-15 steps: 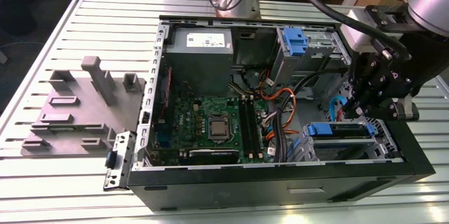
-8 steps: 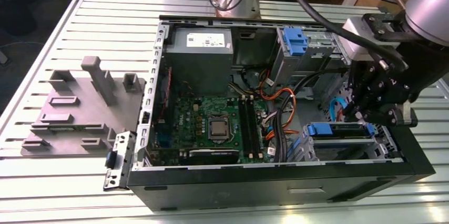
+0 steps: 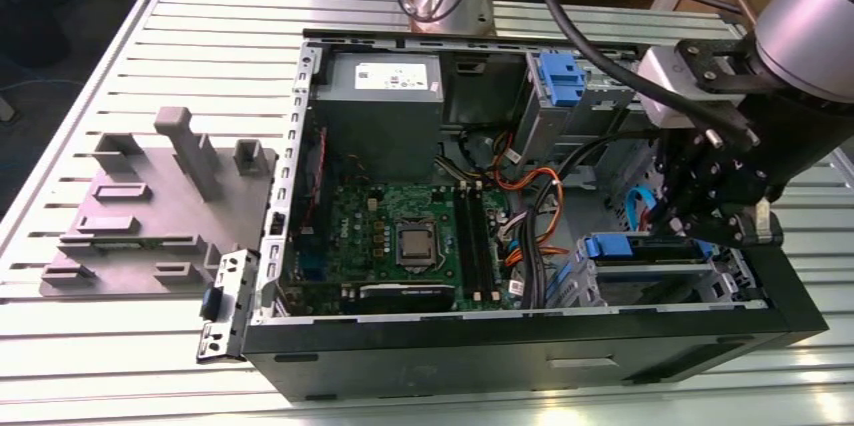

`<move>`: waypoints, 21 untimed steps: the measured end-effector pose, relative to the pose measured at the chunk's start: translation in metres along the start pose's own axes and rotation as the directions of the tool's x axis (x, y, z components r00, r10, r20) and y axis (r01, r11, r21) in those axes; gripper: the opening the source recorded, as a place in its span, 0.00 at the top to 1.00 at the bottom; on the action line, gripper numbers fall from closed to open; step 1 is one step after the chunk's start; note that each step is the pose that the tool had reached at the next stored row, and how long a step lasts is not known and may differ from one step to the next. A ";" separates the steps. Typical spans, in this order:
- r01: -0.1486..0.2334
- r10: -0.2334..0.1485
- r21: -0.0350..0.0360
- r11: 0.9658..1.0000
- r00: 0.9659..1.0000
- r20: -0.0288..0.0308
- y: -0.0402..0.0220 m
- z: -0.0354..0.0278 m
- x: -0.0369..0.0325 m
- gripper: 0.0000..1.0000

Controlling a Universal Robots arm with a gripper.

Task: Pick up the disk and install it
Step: 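Insert the first disk wire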

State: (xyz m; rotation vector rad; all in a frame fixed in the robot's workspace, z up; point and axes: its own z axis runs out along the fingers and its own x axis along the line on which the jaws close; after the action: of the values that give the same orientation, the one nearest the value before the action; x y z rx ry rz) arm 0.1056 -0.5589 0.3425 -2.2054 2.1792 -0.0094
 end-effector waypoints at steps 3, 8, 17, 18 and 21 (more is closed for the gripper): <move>0.005 -0.005 0.007 1.000 1.000 0.002 0.0003 0.0013 0.0000 0.84; 0.007 -0.007 0.007 1.000 1.000 0.003 0.0006 0.0025 0.0001 0.84; 0.007 -0.007 0.008 1.000 1.000 0.003 0.0008 0.0047 0.0012 0.84; 0.007 -0.007 0.008 1.000 1.000 0.003 0.0008 0.0048 0.0016 0.84; 0.007 -0.007 0.008 1.000 1.000 0.003 0.0008 0.0051 0.0022 0.84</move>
State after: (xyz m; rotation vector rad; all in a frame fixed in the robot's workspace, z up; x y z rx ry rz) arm 0.1050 -0.5610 0.3373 -2.2079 2.1659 -0.0145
